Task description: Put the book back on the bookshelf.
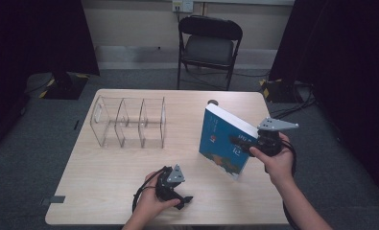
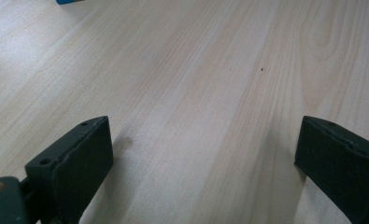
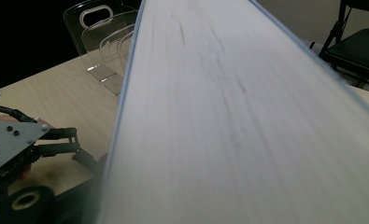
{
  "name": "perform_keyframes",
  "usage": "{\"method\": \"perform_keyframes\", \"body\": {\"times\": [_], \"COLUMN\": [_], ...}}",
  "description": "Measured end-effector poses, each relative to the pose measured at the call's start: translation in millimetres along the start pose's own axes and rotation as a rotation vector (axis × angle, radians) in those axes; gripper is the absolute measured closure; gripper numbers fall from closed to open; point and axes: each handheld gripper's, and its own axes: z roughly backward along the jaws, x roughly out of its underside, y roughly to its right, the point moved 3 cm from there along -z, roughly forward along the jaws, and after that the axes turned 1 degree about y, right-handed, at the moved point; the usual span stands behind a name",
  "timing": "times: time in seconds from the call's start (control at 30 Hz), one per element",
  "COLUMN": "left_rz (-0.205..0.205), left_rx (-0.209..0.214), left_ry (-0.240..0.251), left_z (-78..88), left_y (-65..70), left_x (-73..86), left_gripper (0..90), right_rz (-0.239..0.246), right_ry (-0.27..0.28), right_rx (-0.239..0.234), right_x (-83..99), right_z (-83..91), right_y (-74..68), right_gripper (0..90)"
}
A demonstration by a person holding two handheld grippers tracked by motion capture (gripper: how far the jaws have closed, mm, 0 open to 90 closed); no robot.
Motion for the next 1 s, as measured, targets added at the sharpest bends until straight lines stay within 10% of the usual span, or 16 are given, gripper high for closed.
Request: {"method": "perform_keyframes", "body": {"times": [1.0], "left_rz": [-0.001], "left_rx": [0.000], "left_ry": [-0.001], "left_z": [0.1], "left_y": [-0.1], "left_x": [0.0], "left_gripper": [3.7], "right_rz": [0.016], "right_ry": [-0.198], "right_rx": [-0.041], "right_x": [-9.0], "right_z": [0.3], "right_y": [4.3], "right_gripper": [53.0]}}
